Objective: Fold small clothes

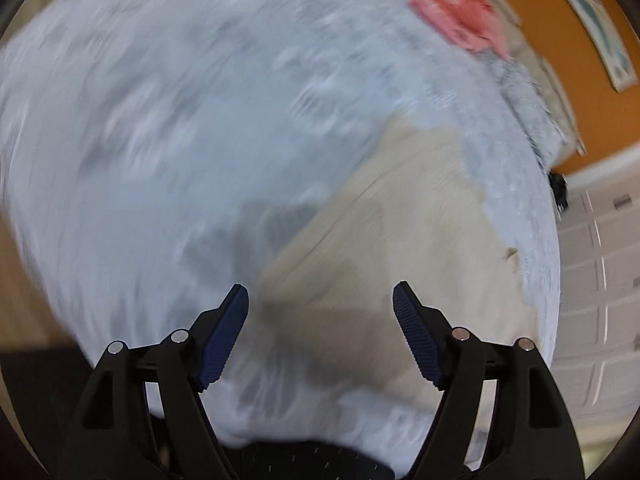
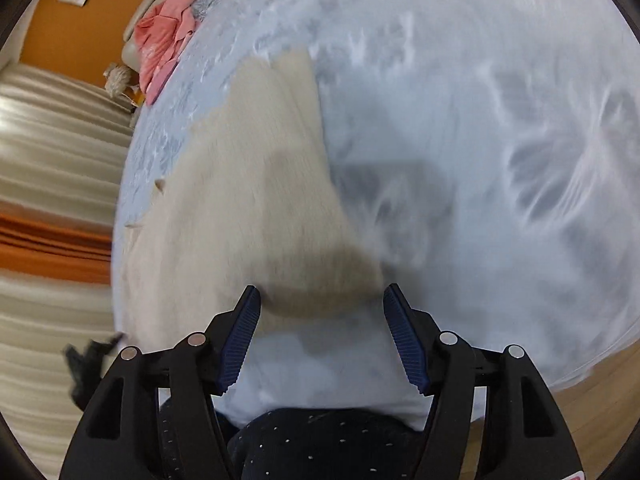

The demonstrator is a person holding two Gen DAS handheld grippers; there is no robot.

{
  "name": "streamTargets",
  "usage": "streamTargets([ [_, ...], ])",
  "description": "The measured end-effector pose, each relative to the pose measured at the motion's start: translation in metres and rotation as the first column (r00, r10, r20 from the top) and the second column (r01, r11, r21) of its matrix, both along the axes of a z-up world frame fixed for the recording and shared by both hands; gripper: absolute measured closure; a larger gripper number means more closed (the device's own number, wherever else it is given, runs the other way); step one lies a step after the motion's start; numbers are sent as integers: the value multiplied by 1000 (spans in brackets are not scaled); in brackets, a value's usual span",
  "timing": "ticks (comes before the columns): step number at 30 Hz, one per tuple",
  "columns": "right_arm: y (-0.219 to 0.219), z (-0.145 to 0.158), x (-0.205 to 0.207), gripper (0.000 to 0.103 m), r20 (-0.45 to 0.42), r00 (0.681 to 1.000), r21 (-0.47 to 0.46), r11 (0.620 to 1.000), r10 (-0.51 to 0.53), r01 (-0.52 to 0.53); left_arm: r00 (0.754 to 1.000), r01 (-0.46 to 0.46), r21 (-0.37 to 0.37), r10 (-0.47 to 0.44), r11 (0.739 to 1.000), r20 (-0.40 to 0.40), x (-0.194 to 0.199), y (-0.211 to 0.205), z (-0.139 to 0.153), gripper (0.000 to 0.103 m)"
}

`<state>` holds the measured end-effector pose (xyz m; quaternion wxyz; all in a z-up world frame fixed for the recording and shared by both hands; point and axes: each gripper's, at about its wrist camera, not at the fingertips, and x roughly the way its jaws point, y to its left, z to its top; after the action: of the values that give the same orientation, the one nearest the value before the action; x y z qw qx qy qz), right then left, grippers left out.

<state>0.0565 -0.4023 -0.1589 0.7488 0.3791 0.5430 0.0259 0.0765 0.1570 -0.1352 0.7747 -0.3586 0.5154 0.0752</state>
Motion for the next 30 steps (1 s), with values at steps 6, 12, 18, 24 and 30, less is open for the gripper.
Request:
streamTargets([
  [6, 13, -3, 22, 93, 56, 996, 136, 989, -65, 57, 995, -100, -148, 99, 984, -13, 4, -6, -18, 82],
  [12, 6, 71, -1, 96, 185, 982, -17, 999, -35, 39, 991, -126, -155, 132, 980, 30, -6, 6, 27, 94],
  [18, -7, 1, -31, 94, -27, 1000, -59, 998, 1, -2, 986, -139, -122, 126, 983, -108, -37, 9, -11, 93],
  [24, -19, 29, -39, 62, -14, 1000, -171, 985, -21, 19, 999, -48, 54, 49, 997, -11, -29, -5, 33, 67],
  [30, -14, 86, 30, 42, 126, 986, -334, 941, 107, -59, 970, 113, 237, -158, 965, 184, 57, -22, 91, 26],
])
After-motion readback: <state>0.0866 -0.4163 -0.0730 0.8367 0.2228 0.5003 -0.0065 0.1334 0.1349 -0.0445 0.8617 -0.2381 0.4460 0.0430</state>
